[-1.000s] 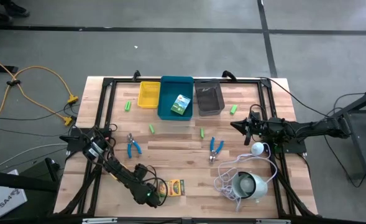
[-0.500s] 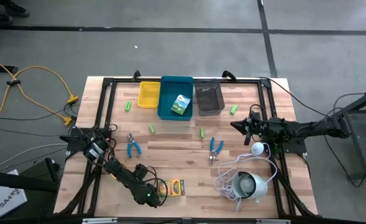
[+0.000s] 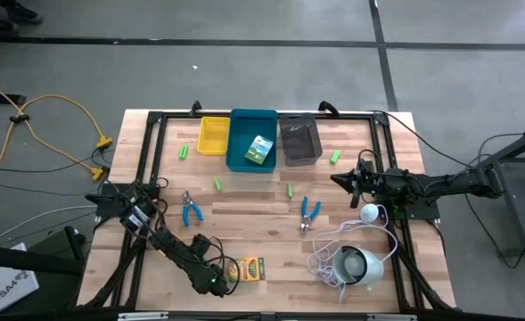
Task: Pick & Place School Supplies
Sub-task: Put the crayon box into the blue bin
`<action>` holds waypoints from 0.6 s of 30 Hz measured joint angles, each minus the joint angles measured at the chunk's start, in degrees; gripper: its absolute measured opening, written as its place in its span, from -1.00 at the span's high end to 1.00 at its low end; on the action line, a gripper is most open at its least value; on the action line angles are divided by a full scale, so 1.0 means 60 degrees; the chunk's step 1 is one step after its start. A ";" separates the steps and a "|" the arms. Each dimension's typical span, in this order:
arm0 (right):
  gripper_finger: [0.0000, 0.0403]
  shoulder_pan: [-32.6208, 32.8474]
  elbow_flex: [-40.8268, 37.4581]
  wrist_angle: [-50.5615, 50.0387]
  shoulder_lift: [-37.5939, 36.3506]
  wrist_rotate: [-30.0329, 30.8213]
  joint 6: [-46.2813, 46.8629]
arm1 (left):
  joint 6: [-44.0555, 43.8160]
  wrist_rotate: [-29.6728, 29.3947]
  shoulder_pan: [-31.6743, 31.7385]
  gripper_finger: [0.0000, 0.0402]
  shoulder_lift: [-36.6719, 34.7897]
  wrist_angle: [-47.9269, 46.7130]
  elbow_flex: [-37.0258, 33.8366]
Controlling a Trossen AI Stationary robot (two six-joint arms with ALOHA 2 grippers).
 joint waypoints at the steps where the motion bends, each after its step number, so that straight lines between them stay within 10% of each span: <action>1: 0.99 -0.0001 -0.0001 0.0000 0.0002 0.0000 0.0001 | -0.0027 -0.0008 0.0000 0.54 0.0001 -0.0115 -0.0003; 18: 0.99 0.0002 -0.0001 0.0000 0.0002 0.0000 0.0001 | -0.0148 -0.0041 0.0004 0.54 0.0026 0.0234 -0.0001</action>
